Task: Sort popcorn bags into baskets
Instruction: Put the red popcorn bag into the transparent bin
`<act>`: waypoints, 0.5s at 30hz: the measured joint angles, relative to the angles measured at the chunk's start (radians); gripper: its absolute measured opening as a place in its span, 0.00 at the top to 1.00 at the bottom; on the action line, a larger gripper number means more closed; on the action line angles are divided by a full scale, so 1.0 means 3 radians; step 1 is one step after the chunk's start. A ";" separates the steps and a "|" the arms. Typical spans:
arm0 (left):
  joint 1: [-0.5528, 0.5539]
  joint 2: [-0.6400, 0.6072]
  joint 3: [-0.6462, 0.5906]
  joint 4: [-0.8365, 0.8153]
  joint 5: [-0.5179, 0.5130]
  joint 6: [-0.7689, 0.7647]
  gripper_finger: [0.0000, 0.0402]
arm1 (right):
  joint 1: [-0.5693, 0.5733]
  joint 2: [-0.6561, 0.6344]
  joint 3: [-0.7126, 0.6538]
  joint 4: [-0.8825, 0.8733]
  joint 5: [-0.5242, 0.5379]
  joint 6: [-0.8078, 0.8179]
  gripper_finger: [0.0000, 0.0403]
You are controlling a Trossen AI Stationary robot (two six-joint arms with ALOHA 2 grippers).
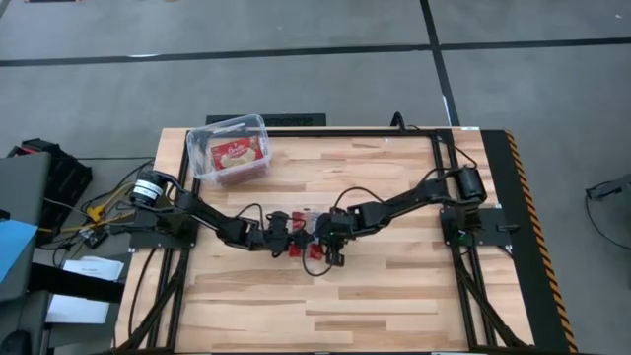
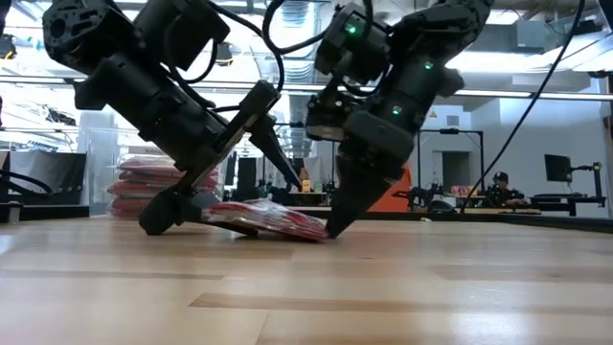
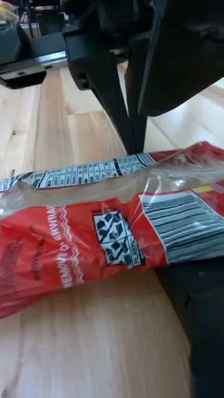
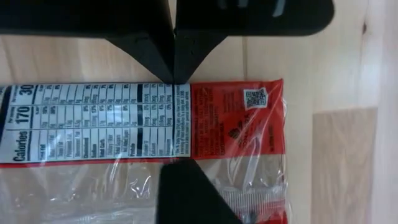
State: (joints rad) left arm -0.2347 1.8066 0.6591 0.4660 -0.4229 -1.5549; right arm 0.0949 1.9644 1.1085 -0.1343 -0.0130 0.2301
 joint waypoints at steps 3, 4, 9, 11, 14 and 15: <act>0.0020 -0.0001 0.0004 -0.0027 0.0038 -0.0025 0.22 | -0.0048 -0.0046 0.0008 -0.0022 -0.0040 -0.0003 0.96; 0.0033 -0.0001 0.0002 -0.0020 0.0075 -0.0034 0.25 | -0.0058 -0.0062 0.0008 -0.0052 -0.0044 -0.0009 0.96; 0.0053 0.0001 0.0011 -0.0076 0.0178 -0.0058 0.50 | -0.0067 -0.0270 0.0001 -0.0182 -0.0025 -0.0098 0.97; 0.0058 0.0001 0.0011 -0.0123 0.0187 -0.0047 0.64 | -0.0065 -0.0371 0.0010 -0.0196 -0.0027 -0.0100 0.97; 0.0078 0.0001 0.0008 -0.0129 0.0254 0.0000 0.89 | -0.0064 -0.0625 0.0006 -0.0407 -0.0019 -0.0163 0.96; 0.0087 -0.0008 0.0002 -0.0078 0.0269 0.0041 0.94 | -0.0064 -0.0721 0.0009 -0.0486 0.0012 -0.0190 0.96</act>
State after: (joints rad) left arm -0.2088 1.8043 0.6598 0.4427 -0.3423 -1.5427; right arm 0.0757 1.7482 1.1114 -0.2801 -0.0094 0.1731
